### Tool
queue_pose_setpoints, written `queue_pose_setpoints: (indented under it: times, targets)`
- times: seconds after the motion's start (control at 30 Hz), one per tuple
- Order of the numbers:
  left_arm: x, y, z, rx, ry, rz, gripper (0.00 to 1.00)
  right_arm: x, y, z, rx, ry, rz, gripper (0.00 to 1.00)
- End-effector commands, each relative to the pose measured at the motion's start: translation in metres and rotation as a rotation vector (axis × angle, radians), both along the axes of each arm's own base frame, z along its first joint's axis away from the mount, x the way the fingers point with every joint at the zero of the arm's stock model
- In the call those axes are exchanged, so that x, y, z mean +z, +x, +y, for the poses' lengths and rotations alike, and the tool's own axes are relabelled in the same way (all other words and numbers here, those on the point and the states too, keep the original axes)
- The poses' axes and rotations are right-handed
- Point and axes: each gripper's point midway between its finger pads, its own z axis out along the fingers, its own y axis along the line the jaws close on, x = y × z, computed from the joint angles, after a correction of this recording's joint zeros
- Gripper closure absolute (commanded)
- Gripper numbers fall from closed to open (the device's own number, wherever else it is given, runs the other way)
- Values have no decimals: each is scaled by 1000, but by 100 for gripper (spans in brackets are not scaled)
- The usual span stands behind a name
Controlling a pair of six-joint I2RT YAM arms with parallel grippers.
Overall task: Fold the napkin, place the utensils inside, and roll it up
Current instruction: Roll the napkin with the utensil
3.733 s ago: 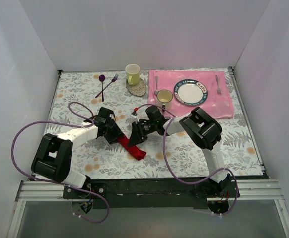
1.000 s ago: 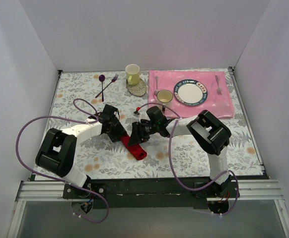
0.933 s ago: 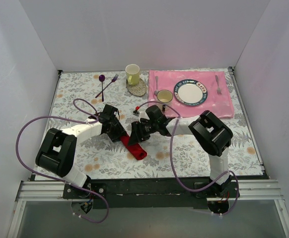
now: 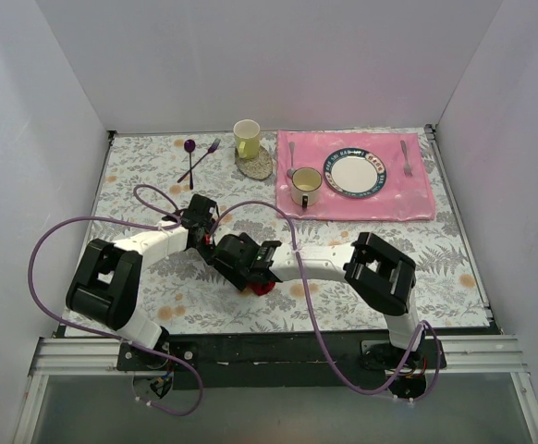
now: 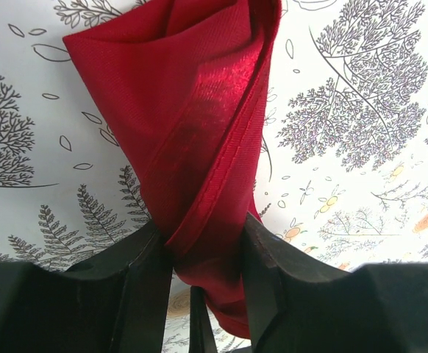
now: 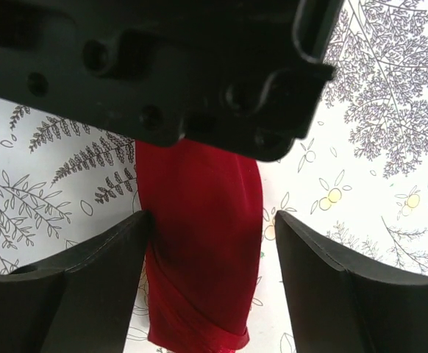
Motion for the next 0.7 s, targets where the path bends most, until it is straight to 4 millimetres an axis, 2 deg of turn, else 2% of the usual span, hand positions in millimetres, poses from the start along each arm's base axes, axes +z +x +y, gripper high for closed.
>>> queue_pose_setpoints:
  times: [0.0, 0.2, 0.23, 0.27, 0.3, 0.33, 0.4, 0.43, 0.5, 0.53, 0.6, 0.67]
  targets:
    - [9, -4, -8, -38, -7, -24, 63, -3, -1, 8, 45, -4, -12, 25]
    - [19, 2, -5, -40, 0, -62, 53, -10, -8, 8, 40, 98, 119, 46]
    - [23, 4, -3, -36, 10, -83, 51, -7, -3, 5, 24, 125, 138, 51]
    - [27, 6, -2, -38, 19, -93, 45, -6, -1, 7, 26, 155, 155, 52]
    - [30, 8, 0, -40, 30, -106, 42, -10, -9, 6, 45, 181, 217, 53]
    - [33, 10, 4, -35, 47, -120, 39, -8, -1, 3, 18, 217, 249, 58]
    - [44, 14, 9, -31, 73, -154, 32, -7, -7, 7, 47, 285, 339, 59]
    - [46, 15, 11, -28, 80, -160, 31, -6, 0, 4, 18, 322, 375, 59]
    - [55, 15, 15, -21, 89, -186, 29, 1, -3, 11, 47, 421, 466, 59]
    - [58, 15, 16, -17, 87, -197, 29, -4, 4, 3, 21, 449, 507, 59]
    - [66, 13, 16, -10, 66, -226, 29, 5, 9, 7, 23, 564, 609, 59]
    - [71, 13, 12, -4, 35, -245, 29, 2, 4, 8, -4, 627, 716, 59]
